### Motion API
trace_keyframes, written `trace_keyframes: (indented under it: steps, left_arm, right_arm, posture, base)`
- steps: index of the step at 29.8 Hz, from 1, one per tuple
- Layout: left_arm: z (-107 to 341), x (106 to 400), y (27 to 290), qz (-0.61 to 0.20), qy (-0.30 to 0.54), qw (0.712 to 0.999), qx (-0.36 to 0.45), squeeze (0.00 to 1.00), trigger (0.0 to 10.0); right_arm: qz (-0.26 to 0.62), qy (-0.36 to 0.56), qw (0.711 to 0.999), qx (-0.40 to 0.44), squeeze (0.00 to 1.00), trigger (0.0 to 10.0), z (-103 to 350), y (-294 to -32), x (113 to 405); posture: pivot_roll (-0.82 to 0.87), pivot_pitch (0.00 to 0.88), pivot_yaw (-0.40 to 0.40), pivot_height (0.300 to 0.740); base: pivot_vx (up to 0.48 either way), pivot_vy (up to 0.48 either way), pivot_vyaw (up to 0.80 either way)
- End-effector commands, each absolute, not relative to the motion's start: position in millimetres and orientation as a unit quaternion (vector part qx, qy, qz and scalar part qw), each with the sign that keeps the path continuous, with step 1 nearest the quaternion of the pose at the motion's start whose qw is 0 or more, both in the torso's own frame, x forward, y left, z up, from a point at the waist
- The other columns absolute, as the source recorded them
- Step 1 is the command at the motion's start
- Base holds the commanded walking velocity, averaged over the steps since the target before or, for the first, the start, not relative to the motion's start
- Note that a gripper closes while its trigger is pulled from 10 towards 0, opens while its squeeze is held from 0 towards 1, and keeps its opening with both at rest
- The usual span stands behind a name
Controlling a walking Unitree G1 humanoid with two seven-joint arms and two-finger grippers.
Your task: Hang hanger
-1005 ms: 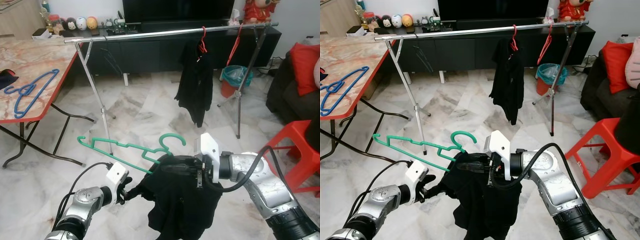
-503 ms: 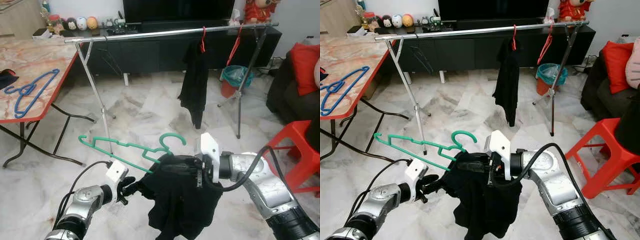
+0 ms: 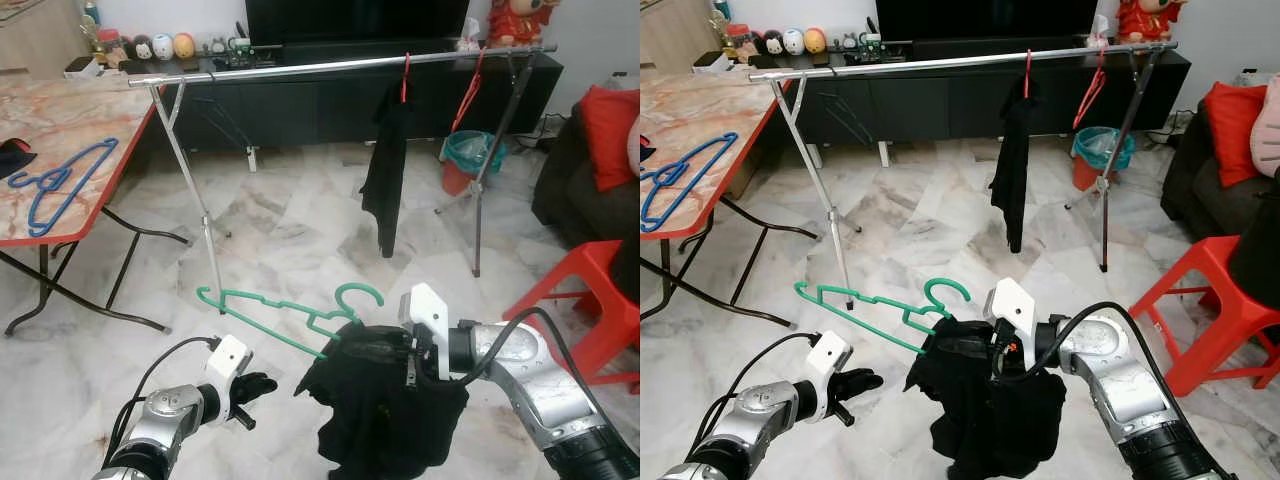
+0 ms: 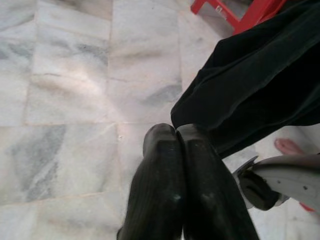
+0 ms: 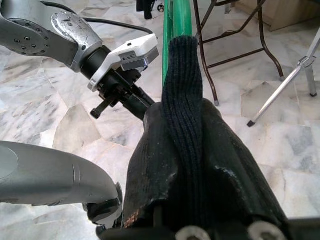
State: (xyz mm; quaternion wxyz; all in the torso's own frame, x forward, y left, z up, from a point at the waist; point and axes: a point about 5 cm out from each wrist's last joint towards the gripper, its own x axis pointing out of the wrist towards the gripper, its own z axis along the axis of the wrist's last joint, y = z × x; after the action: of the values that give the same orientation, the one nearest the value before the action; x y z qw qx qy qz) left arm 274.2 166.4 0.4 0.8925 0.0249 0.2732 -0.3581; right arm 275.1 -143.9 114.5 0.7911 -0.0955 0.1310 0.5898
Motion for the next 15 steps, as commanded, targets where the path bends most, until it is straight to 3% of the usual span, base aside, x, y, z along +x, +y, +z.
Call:
trace_keyframes:
  steps: [1,5,6,15]
  left_arm:
    - [-1.0,272.7,166.9,-0.357,0.276,0.892,0.017,0.00,10.0]
    - [-1.7,271.9,168.9,-0.361,0.278,0.890,0.028,0.00,10.0]
    - [-1.2,271.3,170.0,-0.365,0.277,0.889,0.020,1.00,10.0]
    - [3.0,269.7,169.4,-0.396,0.265,0.879,0.001,1.00,10.0]
  right_arm:
    - [0.585,0.112,0.796,-0.102,0.00,10.0,121.1,-145.6,278.9]
    - [0.586,0.110,0.796,-0.103,0.00,10.0,122.3,-144.7,280.0]
    - [0.586,0.110,0.796,-0.104,0.00,10.0,122.5,-144.8,280.1]
    - [0.589,0.107,0.794,-0.104,0.00,10.0,125.4,-142.2,281.4]
  posture:
    - [0.01,0.006,0.020,0.740]
    - [0.01,0.005,0.020,0.740]
    - [0.01,0.005,0.019,0.740]
    - [0.01,0.007,0.016,0.740]
  base:
    - [0.000,0.000,0.00]
    - [0.000,0.000,0.00]
    - [0.000,0.000,0.00]
    - [0.000,0.000,0.00]
